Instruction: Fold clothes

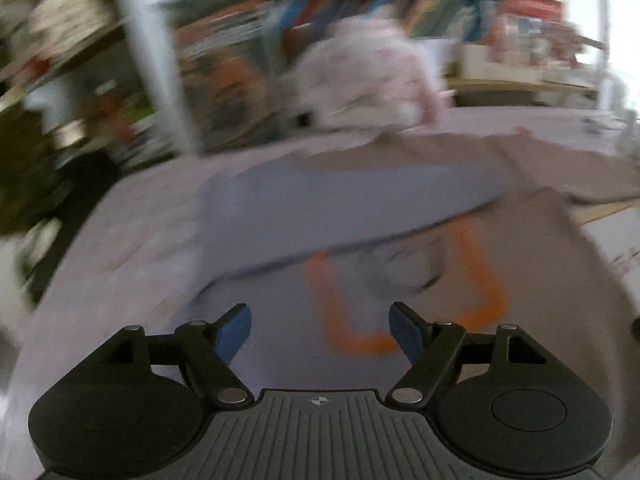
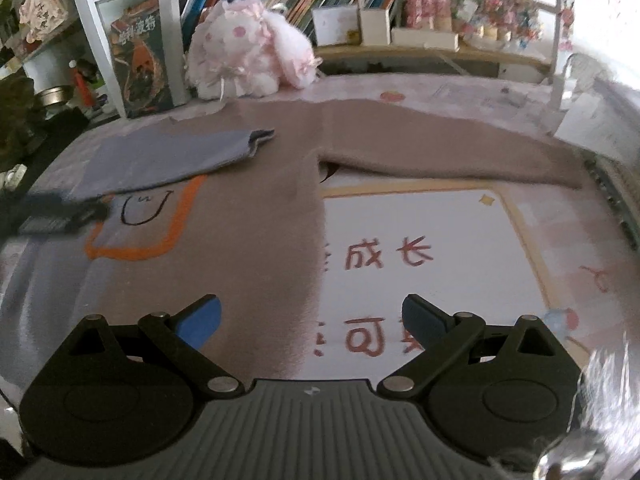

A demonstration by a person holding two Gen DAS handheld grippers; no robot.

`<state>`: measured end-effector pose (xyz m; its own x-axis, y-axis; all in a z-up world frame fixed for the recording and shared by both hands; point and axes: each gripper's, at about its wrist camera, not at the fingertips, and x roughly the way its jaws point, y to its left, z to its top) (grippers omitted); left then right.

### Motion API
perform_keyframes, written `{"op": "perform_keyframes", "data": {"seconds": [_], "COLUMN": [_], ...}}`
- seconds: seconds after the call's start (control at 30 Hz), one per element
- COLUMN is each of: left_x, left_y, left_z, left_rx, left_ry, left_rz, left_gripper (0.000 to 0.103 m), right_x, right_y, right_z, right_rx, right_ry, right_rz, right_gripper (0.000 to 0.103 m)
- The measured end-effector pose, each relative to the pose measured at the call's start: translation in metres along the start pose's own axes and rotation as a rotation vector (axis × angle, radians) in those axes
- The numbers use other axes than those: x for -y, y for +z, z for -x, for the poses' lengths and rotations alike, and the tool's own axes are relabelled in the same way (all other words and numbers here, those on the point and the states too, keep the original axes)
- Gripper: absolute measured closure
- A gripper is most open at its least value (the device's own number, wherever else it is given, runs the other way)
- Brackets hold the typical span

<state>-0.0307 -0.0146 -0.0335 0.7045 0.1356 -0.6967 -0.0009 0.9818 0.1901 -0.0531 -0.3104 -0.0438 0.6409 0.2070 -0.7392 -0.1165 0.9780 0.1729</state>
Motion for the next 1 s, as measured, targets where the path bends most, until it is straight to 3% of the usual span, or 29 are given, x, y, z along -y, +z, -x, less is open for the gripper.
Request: {"op": "perform_keyframes", "data": {"seconds": [0.13,0.23,0.37,0.5,0.6,0.67,0.77,1.0], "left_x": [-0.041,-0.061,-0.077,-0.088,-0.095,-0.097,-0.100,-0.124], "left_y": [-0.023,-0.032,-0.041,-0.046,-0.051,-0.051,-0.049,-0.041], "left_z": [0.016,0.011,-0.002,-0.007,-0.007,-0.007,-0.008,-0.018], "left_rx": [-0.023,-0.067,-0.116,-0.116,-0.112,-0.111,-0.103,-0.094], "left_ry": [0.113,0.142,0.117,0.057,-0.014,-0.060,-0.086,-0.038], "left_rz": [0.098,0.131,0.132,0.182,0.243,0.268,0.268,0.291], "left_gripper": [0.025,0.025,0.025,0.027,0.046,0.076,0.098,0.098], "right_x": [-0.007,-0.013,-0.022,-0.030,-0.036,-0.039,-0.044,-0.072], "right_y": [0.000,-0.005,-0.010,-0.015,-0.018,-0.019,-0.020,-0.016], "right_z": [-0.006,-0.006,-0.007,-0.004,-0.002,-0.001,-0.001,-0.010], "right_rx": [-0.046,-0.065,-0.091,-0.092,-0.084,-0.081,-0.076,-0.070], "right_ry": [0.016,0.005,-0.041,-0.096,-0.094,-0.098,-0.081,-0.039], "right_rz": [0.010,0.017,0.019,0.011,0.021,0.004,-0.020,0.019], "right_gripper": [0.008,0.012,0.036,0.050,0.067,0.076,0.088,0.090]}}
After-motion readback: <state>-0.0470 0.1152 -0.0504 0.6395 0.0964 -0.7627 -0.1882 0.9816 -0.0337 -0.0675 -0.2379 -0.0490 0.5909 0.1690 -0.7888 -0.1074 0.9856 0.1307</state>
